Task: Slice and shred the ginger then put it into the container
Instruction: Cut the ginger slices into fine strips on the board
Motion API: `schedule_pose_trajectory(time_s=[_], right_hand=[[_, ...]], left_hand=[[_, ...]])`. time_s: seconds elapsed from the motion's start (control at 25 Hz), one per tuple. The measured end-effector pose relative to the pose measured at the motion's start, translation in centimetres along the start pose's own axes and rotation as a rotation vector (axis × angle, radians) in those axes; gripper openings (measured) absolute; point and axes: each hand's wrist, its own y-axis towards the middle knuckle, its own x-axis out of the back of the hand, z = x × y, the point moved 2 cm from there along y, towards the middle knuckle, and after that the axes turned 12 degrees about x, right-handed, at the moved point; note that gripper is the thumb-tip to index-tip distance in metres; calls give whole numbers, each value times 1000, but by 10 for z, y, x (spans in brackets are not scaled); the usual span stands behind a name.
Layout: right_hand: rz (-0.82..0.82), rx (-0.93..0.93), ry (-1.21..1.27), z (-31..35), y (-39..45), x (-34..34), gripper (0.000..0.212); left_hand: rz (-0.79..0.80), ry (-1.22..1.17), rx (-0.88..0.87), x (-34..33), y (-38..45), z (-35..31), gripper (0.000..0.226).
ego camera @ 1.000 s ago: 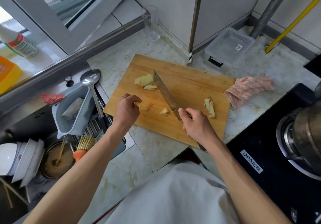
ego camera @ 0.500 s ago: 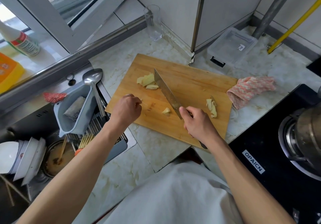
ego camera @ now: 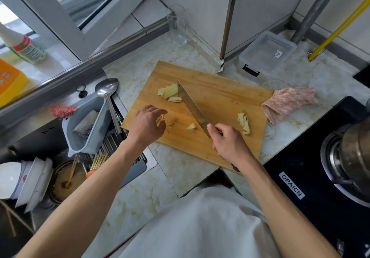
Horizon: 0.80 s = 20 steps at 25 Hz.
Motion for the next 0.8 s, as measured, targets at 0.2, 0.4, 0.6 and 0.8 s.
schedule_pose_trajectory(time_s=[0.2, 0.4, 0.6, 0.8], right_hand=[[-2, -16, -19, -9, -7, 7, 51], [26, -16, -32, -15, -15, 14, 49], [5, -28, -15, -18, -18, 16, 49], [-15, -23, -2, -17, -19, 12, 49]], left_hand=[[25, -211, -60, -24, -16, -28, 22], [97, -204, -76, -54, -24, -59, 38], [109, -217, -152, -56, -13, -60, 35], [109, -252, -153, -53, -4, -49, 25]])
